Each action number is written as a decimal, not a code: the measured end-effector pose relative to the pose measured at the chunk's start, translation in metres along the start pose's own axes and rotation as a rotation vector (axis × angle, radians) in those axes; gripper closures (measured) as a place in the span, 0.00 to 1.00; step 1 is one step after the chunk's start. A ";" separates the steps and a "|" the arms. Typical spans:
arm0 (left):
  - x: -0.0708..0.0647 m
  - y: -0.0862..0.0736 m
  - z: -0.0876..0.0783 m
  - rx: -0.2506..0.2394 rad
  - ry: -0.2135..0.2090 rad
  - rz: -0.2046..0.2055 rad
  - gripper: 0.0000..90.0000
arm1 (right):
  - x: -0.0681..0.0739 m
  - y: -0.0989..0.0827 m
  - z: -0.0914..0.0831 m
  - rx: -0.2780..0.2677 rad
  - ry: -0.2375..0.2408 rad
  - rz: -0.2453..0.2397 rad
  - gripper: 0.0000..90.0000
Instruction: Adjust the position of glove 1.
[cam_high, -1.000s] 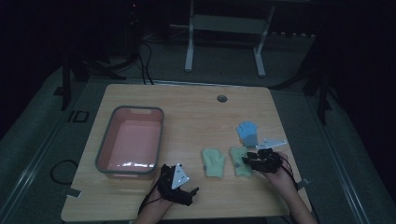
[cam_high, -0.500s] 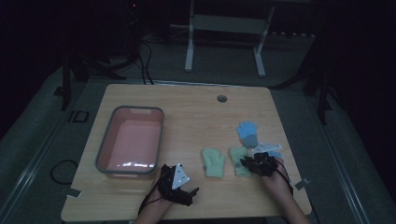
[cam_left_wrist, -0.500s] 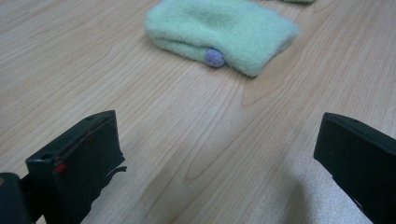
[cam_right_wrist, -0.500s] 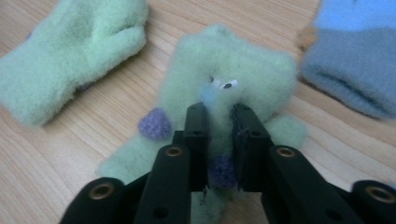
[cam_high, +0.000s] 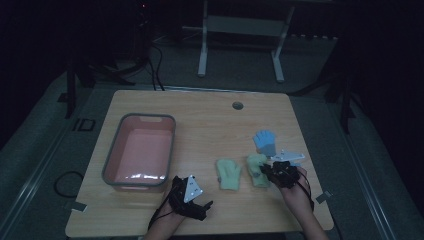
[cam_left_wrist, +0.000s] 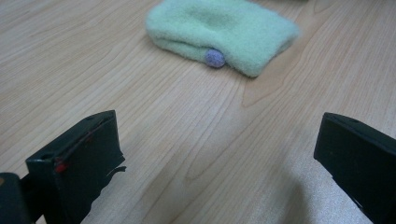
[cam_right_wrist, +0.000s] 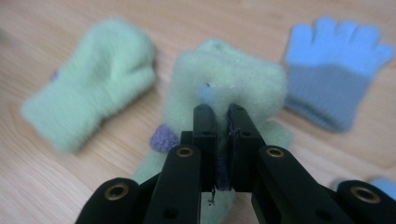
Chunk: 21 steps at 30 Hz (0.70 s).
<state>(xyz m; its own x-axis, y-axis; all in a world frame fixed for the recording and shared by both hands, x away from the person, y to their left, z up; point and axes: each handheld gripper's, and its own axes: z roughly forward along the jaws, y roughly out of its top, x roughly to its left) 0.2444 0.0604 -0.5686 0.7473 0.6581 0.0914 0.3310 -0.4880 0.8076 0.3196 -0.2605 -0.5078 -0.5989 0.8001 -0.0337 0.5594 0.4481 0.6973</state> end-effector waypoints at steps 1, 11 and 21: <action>0.000 0.000 0.000 0.000 0.000 0.001 0.01 | 0.002 0.003 -0.004 -0.010 -0.002 0.000 0.93; 0.000 0.000 0.000 0.001 0.001 0.004 0.01 | 0.021 0.037 -0.022 -0.092 -0.028 0.060 0.93; 0.000 0.000 0.000 0.003 -0.002 0.006 0.01 | 0.056 0.055 -0.009 -0.098 0.004 0.074 0.93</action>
<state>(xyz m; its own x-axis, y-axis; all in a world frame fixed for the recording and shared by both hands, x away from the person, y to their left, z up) 0.2443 0.0602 -0.5685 0.7507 0.6537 0.0953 0.3277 -0.4938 0.8055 0.3112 -0.1944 -0.4650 -0.5605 0.8278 0.0234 0.5433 0.3463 0.7648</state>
